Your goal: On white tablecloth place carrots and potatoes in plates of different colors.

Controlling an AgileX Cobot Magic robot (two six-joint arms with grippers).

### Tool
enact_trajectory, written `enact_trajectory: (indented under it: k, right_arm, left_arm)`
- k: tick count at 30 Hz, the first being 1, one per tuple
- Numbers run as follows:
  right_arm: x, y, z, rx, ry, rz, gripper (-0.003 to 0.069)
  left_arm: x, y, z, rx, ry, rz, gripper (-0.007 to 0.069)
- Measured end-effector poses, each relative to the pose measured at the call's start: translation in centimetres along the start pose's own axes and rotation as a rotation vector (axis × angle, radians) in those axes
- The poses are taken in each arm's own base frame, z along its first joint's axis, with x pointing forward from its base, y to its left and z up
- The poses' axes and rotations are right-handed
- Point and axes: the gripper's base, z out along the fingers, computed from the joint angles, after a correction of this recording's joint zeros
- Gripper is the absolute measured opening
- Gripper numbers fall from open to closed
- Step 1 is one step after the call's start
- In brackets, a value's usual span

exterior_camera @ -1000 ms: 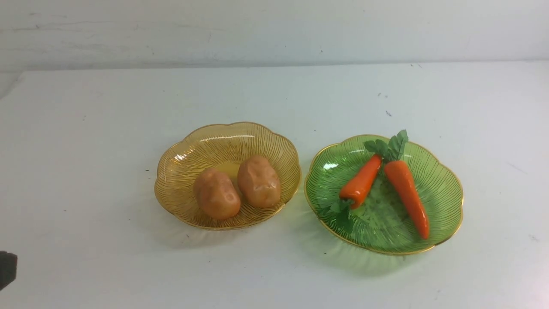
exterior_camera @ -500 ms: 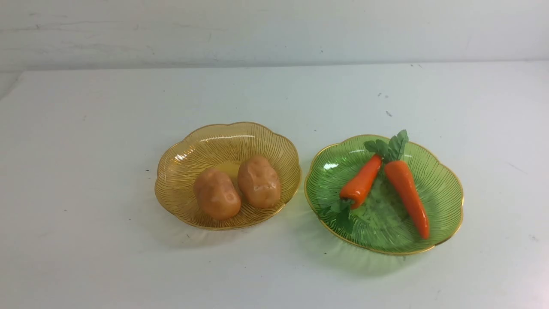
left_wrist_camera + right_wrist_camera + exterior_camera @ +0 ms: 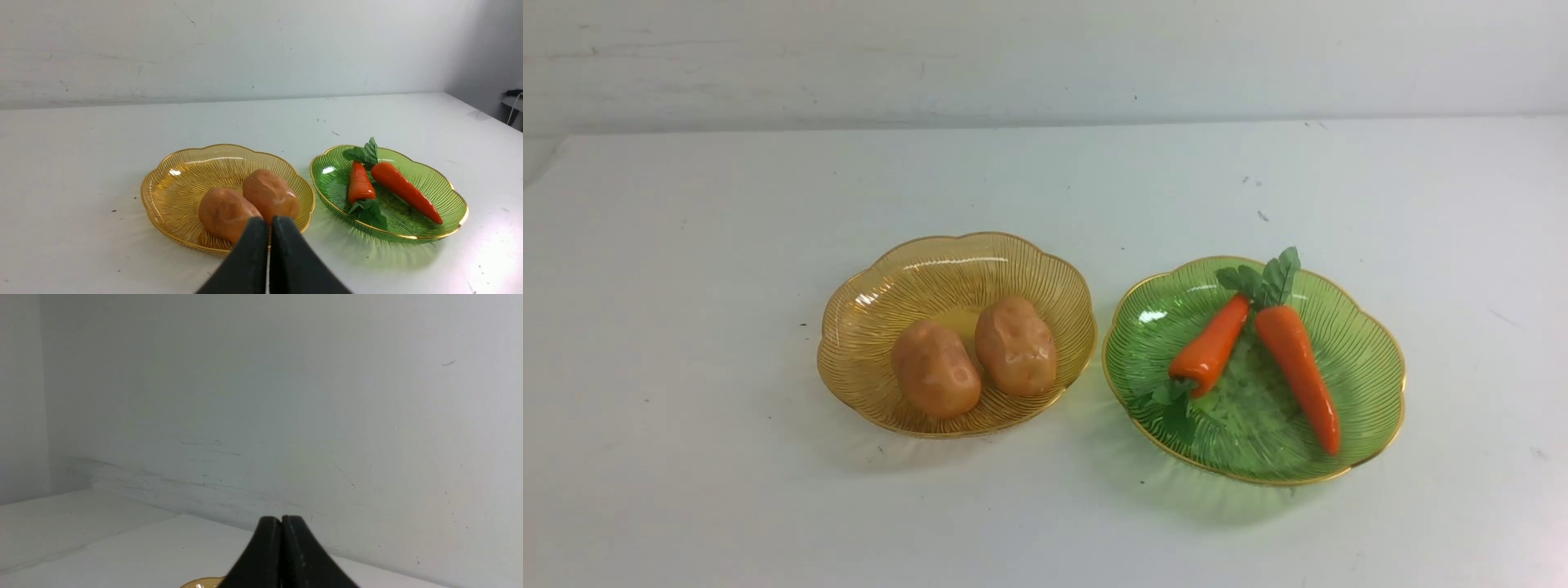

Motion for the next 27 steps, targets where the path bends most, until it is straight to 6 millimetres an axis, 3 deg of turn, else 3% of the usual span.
enact_trajectory:
  k: [2, 6, 10, 15, 27]
  right_arm:
    - [0.0, 0.0, 0.0, 0.0, 0.0, 0.0, -0.0015]
    - [0.0, 0.0, 0.0, -0.004, -0.005, 0.0, -0.0015]
    - [0.0, 0.0, 0.0, -0.002, -0.003, 0.0, -0.0015]
    - [0.0, 0.0, 0.0, -0.002, -0.002, 0.0, -0.0015]
    - [0.0, 0.0, 0.0, -0.002, -0.002, 0.02, -0.0015]
  left_arm:
    - [0.5, 0.0, 0.1, -0.008, -0.02, 0.04, -0.0003]
    - [3.6, 0.6, 1.8, -0.144, -0.041, 0.08, -0.0003]
    - [7.6, 2.4, 3.8, -0.339, 0.014, 0.08, -0.0003]
    - [12.5, 4.1, 5.0, -0.427, 0.153, 0.115, -0.0003]
    - [12.9, 4.3, 5.1, -0.433, 0.154, 0.126, -0.0003]
